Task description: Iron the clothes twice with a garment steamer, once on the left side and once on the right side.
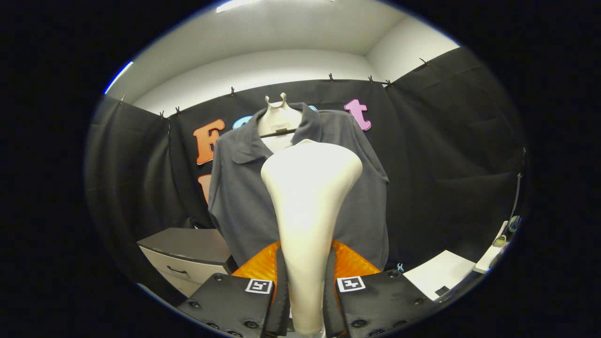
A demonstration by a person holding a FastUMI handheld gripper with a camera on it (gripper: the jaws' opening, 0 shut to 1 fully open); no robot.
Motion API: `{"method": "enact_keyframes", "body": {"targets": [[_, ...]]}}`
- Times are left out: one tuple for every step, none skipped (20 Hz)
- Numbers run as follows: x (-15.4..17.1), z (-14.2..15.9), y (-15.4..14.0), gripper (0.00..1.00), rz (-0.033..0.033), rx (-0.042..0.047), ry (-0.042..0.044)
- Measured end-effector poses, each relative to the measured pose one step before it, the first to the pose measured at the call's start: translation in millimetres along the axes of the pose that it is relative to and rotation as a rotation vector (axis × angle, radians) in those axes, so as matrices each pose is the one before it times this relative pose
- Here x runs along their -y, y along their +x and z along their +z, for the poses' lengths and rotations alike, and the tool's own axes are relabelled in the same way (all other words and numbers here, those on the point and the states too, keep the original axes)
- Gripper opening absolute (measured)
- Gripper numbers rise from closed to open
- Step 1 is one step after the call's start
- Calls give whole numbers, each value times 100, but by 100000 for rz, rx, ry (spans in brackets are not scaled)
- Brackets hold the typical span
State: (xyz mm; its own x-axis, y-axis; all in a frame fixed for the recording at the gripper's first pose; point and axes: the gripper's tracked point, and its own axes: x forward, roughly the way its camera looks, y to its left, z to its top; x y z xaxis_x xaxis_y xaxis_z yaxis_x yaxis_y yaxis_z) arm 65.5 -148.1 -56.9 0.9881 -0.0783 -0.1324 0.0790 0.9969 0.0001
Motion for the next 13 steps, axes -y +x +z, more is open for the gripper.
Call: {"method": "enact_keyframes", "body": {"targets": [[-519,880,-389,36,918,1280,-300],[-641,944,-283,36,900,1185,150],[-672,830,-500,36,841,903,248],[-421,692,-343,36,661,1027,229],[-294,530,-256,36,733,856,-104],[-233,347,-88,36,482,690,33],[-352,146,-168,36,156,592,-214],[-312,227,4,36,52,591,-423],[-256,490,404,36,-238,487,-664],[-185,420,253,36,-153,264,-633],[-296,344,-6,36,319,658,-24],[-296,295,79,36,379,932,-291],[-71,331,-18,36,-46,756,-508]]}}
